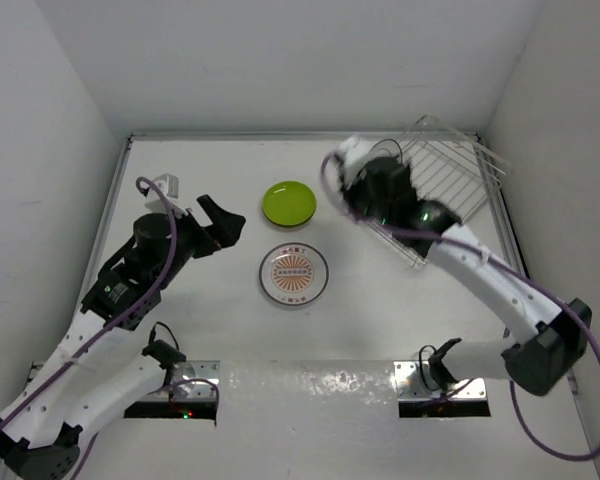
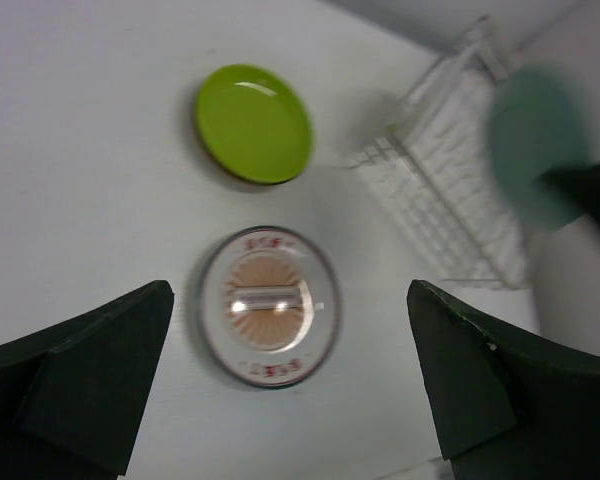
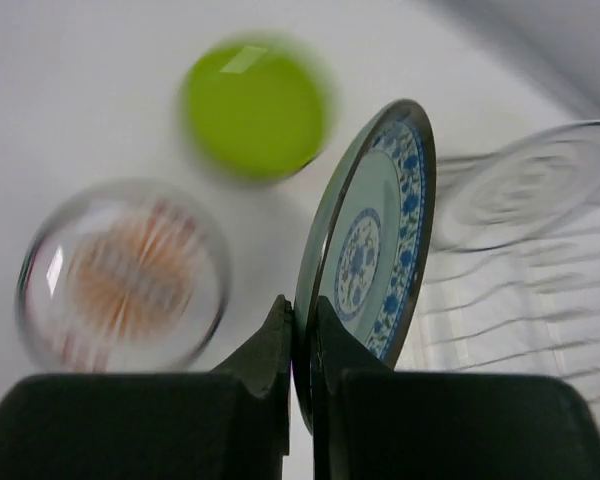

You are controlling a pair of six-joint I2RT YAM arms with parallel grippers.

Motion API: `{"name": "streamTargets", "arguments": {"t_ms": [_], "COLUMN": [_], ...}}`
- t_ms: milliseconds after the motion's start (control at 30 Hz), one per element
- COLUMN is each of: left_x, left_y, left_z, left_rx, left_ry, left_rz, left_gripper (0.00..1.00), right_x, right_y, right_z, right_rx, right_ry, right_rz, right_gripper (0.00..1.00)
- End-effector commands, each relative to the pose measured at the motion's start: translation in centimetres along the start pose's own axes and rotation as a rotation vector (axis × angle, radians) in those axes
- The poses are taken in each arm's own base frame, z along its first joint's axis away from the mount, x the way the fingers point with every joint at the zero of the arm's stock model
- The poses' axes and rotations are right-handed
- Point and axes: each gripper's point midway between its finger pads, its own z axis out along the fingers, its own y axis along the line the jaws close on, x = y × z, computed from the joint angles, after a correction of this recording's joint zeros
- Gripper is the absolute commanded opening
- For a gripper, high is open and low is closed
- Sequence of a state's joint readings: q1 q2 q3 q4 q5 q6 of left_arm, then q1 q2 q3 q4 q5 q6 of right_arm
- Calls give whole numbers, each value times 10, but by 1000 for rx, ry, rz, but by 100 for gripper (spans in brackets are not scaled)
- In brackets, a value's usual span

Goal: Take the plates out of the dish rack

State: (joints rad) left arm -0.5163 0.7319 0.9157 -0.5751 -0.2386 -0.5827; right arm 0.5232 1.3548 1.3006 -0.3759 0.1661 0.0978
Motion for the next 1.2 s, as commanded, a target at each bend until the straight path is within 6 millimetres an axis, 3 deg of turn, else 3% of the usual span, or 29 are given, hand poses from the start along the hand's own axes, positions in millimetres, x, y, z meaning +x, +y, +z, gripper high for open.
{"name": "streamTargets", "arguments": {"t_ms": [0, 33, 67, 100, 133, 167, 200, 233, 267, 333, 433, 533, 567, 700, 767, 1033, 1133, 1167], "left_x": [-5, 3, 25, 33, 44, 70, 76, 98, 102, 122, 132, 130, 131, 129, 130, 123, 125, 124], "left_y": [-59, -64, -59, -68, -67, -60, -62, -52, -56, -46, -43, -43, -41, -26, -14, -23, -27, -28], "left_z": [-12, -11, -2, -1, 3, 13, 18, 27, 29, 38, 47, 50, 50, 51, 53, 53, 55, 55], "left_rx": [279, 306, 307, 358, 360, 341, 353, 318, 352, 313, 305, 304, 290, 216, 163, 217, 228, 229], "left_ry": [30, 59, 118, 156, 193, 270, 287, 342, 352, 397, 416, 403, 402, 364, 343, 314, 329, 330], "left_rz": [-215, -260, -275, -293, -326, -338, -353, -377, -387, -409, -415, -416, -413, -397, -395, -420, -434, -435], "left_gripper": [100, 100, 100, 100, 100, 100, 100, 100, 100, 100, 100, 100, 100, 99, 99, 98, 95, 94], "right_x": [107, 102, 96, 104, 100, 101, 99, 98, 101, 110, 125, 129, 136, 115, 115, 141, 141, 135], "right_y": [63, 86, 84, 88, 104, 109, 116, 134, 142, 165, 196, 207, 209, 199, 195, 250, 247, 231], "right_z": [-37, -53, -56, -61, -72, -75, -78, -83, -84, -83, -74, -65, -59, -50, -51, -76, -67, -59], "right_rx": [-248, -267, -191, -183, -215, -213, -217, -248, -269, -311, -380, -358, -342, -199, -179, -511, -441, -318], "right_ry": [208, 132, 88, 83, 38, 20, -5, -43, -48, -49, -14, 13, 37, -35, -53, -72, -53, -44], "right_rz": [-541, -591, -615, -635, -657, -668, -675, -694, -727, -771, -819, -853, -857, -776, -757, -821, -813, -814], "right_gripper": [0, 0, 0, 0, 0, 0, 0, 0, 0, 0, 0, 0, 0, 0, 0, 0, 0, 0]}}
